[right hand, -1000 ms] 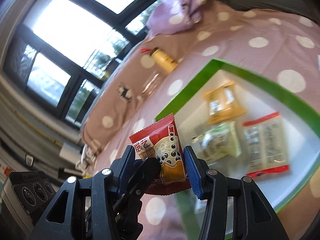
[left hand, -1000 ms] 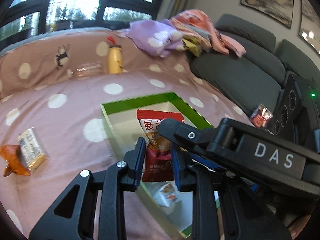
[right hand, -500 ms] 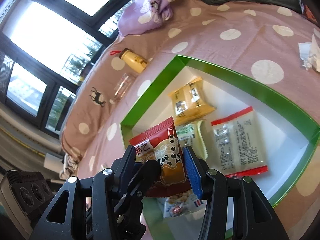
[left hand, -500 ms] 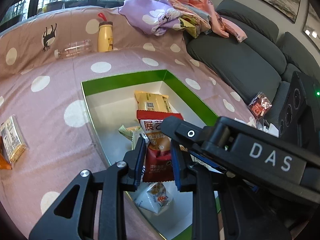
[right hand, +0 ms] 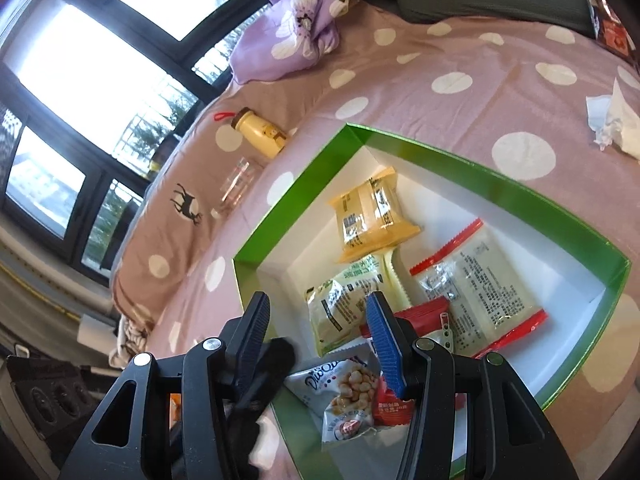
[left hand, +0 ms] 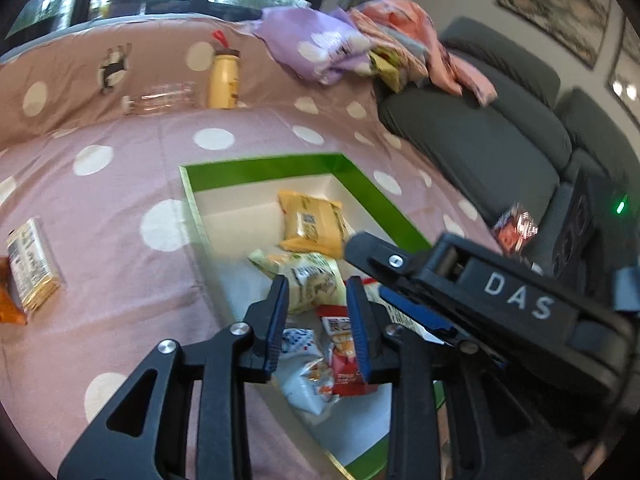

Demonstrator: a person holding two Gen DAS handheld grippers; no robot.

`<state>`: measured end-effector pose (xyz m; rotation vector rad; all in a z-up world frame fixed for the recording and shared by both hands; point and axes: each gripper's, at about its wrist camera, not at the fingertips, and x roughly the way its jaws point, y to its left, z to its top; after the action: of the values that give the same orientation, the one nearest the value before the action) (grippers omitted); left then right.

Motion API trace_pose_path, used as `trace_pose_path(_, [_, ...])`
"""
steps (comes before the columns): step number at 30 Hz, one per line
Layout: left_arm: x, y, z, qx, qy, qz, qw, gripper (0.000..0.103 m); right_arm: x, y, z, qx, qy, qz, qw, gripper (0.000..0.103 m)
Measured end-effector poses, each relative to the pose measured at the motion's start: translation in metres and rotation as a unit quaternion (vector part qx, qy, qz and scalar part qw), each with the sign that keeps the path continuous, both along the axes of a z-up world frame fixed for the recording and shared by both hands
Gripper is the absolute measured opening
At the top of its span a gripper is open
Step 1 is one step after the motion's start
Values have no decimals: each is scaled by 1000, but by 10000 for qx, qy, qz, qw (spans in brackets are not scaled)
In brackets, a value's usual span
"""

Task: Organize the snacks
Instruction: 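Open the right gripper to release the red bag into the box, then move the right gripper back toward the remaining snacks on the bed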

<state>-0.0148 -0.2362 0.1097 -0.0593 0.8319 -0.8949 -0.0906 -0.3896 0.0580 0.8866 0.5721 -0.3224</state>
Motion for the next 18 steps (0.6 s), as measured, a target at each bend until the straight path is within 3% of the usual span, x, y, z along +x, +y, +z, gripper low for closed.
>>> trace_pose_path(4, [5,31,11,-12,-83,419,9991,40,2,5,5,-47,-109,47,9999,59])
trace_pose_path(9, [11,89,15,119,-258,1244,9918,53,5,19,13,-184,-362,118,9991,82])
trace_pose_path(12, [21,127,10,-123,3,1566,9876,53,9,31,16,-231,-376,218,9988,84])
trace_pose_path(14, [26,151,6,-258,188,1948,9803,53,12,43,19,-359,-404,359,9979,85])
trace_pose_path(18, [26,186,4,-140,315,2554,9662,53,19,67,23,-776,-344,534,9950,87])
